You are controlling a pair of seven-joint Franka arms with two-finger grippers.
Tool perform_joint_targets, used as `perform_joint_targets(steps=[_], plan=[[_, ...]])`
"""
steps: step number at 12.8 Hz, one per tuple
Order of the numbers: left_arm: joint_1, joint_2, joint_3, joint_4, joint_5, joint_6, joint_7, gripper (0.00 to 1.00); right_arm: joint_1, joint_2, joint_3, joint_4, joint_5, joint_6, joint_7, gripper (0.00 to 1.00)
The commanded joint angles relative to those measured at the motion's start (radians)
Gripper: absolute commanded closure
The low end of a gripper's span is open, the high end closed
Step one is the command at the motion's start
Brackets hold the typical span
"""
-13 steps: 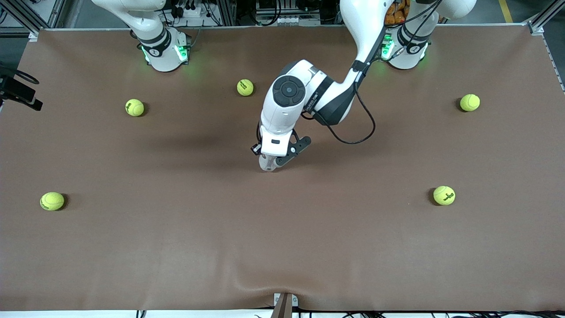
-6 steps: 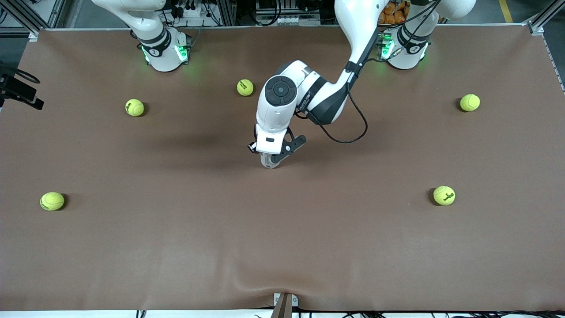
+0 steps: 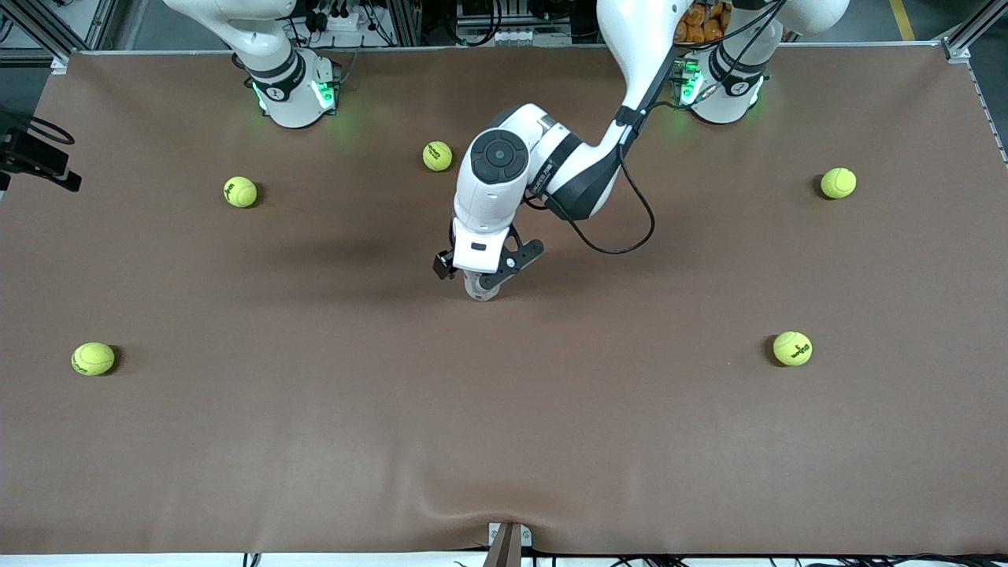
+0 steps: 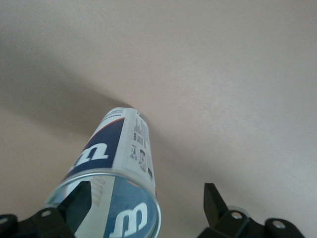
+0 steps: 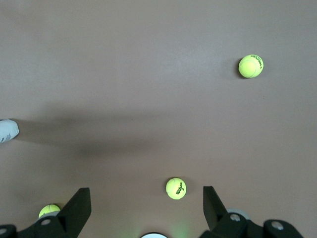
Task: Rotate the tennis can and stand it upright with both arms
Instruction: 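Lower the upright can onto the table and open the left gripper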
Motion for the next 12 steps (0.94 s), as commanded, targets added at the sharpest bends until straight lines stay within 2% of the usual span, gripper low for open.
perform_joint_targets(steps=[1,3,8,12], plan=[[-0.01,-0.066,0.015,-0.004,0.025,-0.016,-0.019,0.0,0.02,-0.015,0.007,-0.018,0.001,-0.001,-0.01,0.0],[-0.005,-0.105,0.023,-0.004,0.057,-0.065,-0.019,0.0,0.023,-0.015,0.005,-0.018,0.001,0.0,-0.01,0.0],[0.037,-0.246,0.029,-0.016,0.302,-0.206,0.005,0.0,0.01,0.006,0.001,0.003,-0.021,0.003,-0.012,0.0],[0.14,-0.372,0.029,-0.021,0.361,-0.358,0.05,0.0,0.014,0.009,0.0,0.012,-0.022,0.003,-0.012,0.0]])
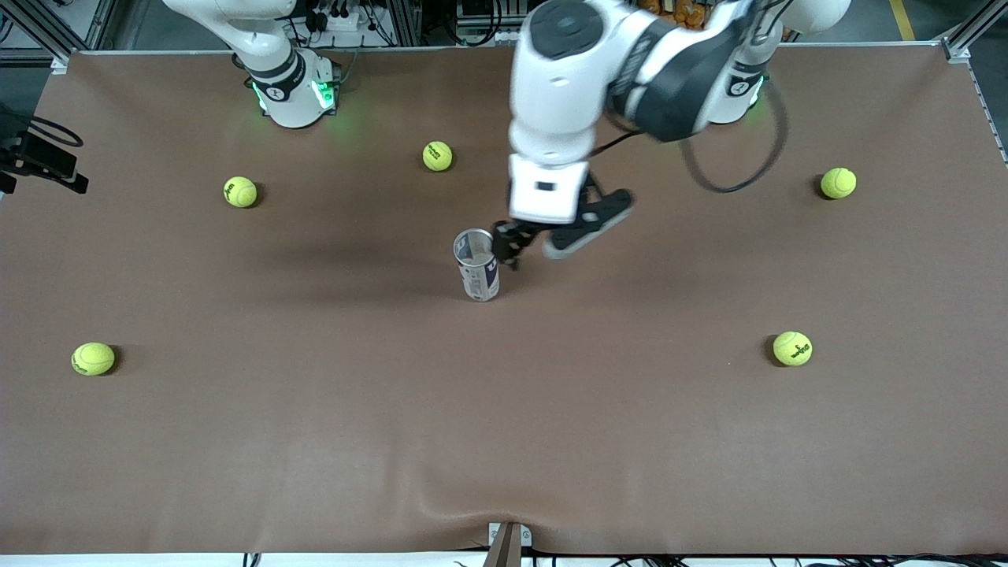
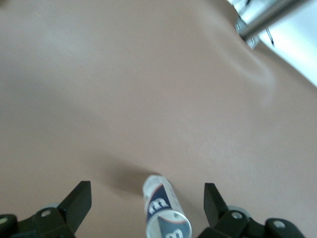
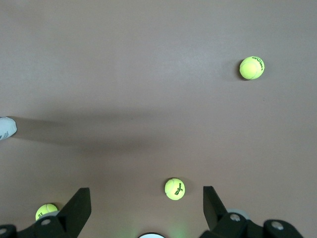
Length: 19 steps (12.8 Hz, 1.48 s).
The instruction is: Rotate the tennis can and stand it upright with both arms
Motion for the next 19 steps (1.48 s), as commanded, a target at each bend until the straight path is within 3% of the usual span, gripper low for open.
perform_joint_targets(steps=[1,5,11,14,19], plan=[[0.074,-0.104,-0.008,-0.033,0.041,-0.123,0.089,0.0,0.001,0.005,0.003,0.015,-0.012,-0.005,-0.012,0.0],[0.229,-0.21,-0.01,-0.046,0.039,-0.292,0.384,0.0,0.005,0.005,0.004,0.014,-0.012,-0.005,-0.01,0.0],[0.445,-0.282,-0.02,-0.067,0.029,-0.363,0.749,0.0,0.004,0.005,0.004,0.014,-0.012,-0.007,-0.01,0.0],[0.63,-0.302,-0.156,-0.102,0.026,-0.363,0.879,0.0,0.005,0.005,0.004,0.014,-0.012,-0.007,-0.01,0.0],[0.81,-0.359,-0.255,-0.219,0.027,-0.314,1.033,0.0,0.007,0.005,0.004,0.012,-0.012,-0.007,-0.009,0.0]])
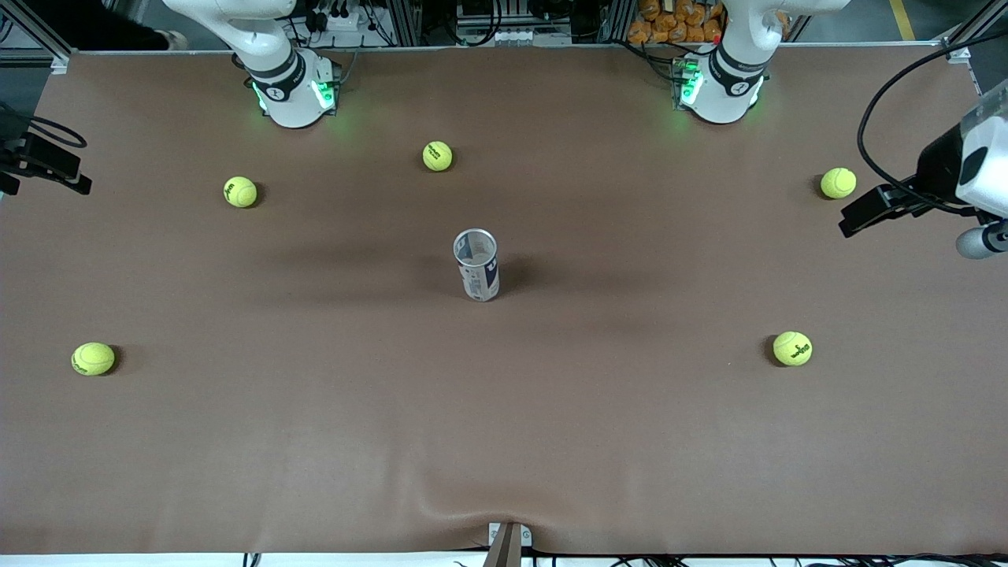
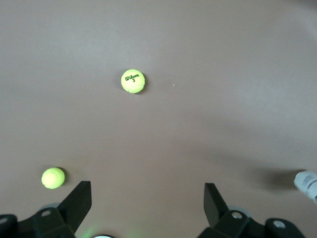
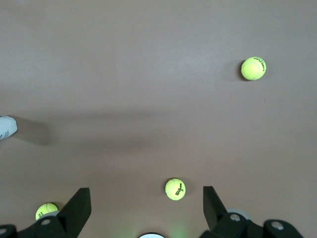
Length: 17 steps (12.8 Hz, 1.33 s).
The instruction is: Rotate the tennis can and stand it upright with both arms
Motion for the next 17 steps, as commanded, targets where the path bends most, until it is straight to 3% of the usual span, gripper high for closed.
perform_joint_targets(steps=[1,3,8,17], plan=[[0.104,-0.084,-0.062,-0.123,0.006,0.062,0.095,0.0,0.004,0.002,0.001,0.011,-0.012,-0.007,-0.009,0.0],[0.176,-0.117,-0.101,-0.184,0.006,0.092,0.158,0.0,0.004,0.002,0.001,0.01,-0.012,-0.007,-0.009,0.0],[0.294,-0.137,-0.179,-0.214,0.009,0.096,0.224,0.0,0.004,0.004,0.001,0.01,-0.012,-0.007,-0.009,0.0],[0.313,-0.16,-0.182,-0.201,0.014,0.089,0.248,0.0,0.005,0.004,0.001,0.007,-0.012,-0.007,-0.009,0.0]])
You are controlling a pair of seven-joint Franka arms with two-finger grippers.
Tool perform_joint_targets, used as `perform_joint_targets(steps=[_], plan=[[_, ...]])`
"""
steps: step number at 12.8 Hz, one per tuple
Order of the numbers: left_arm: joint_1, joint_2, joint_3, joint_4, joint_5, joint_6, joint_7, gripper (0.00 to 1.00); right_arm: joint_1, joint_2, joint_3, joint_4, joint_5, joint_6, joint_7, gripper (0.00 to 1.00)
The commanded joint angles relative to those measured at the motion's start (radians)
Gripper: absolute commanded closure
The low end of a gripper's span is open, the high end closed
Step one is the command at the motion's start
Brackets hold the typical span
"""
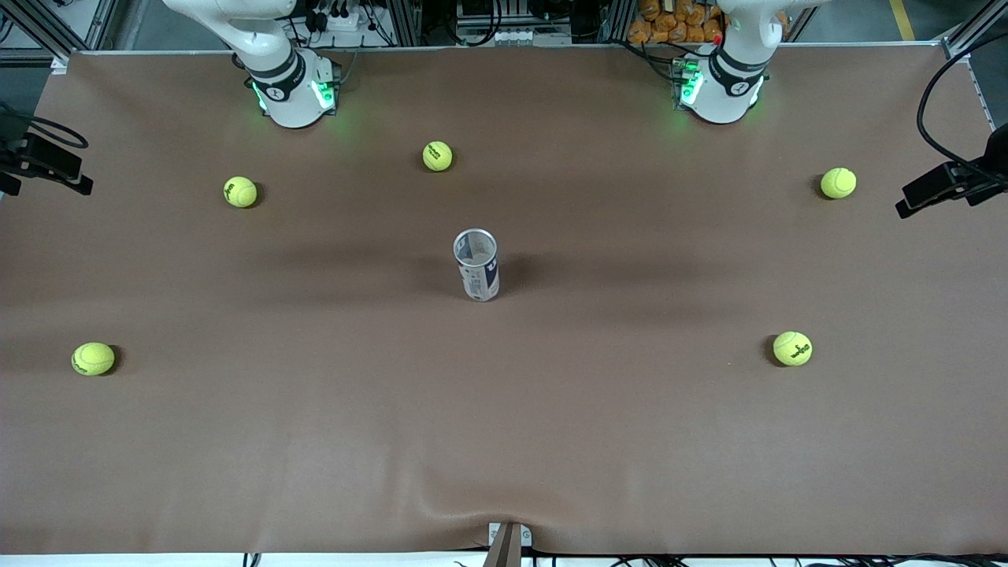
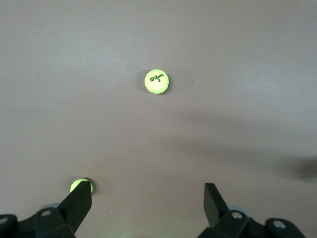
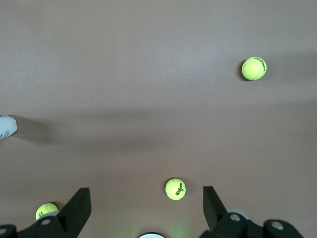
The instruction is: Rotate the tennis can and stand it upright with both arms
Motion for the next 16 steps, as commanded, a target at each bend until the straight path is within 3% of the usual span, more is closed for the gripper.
perform_joint_targets(steps=[1,7,16], plan=[[0.015,-0.038,-0.017,-0.02,0.006,0.006,0.053,0.0,0.006,0.003,0.001,0.007,-0.012,-0.006,-0.009,0.0],[-0.041,-0.041,-0.061,-0.018,0.005,-0.02,0.078,0.0,0.008,0.003,0.0,0.007,-0.012,-0.006,-0.009,0.0],[-0.049,-0.047,-0.067,0.002,0.003,-0.057,0.064,0.0,0.008,0.003,0.001,0.007,-0.012,-0.006,-0.007,0.0]])
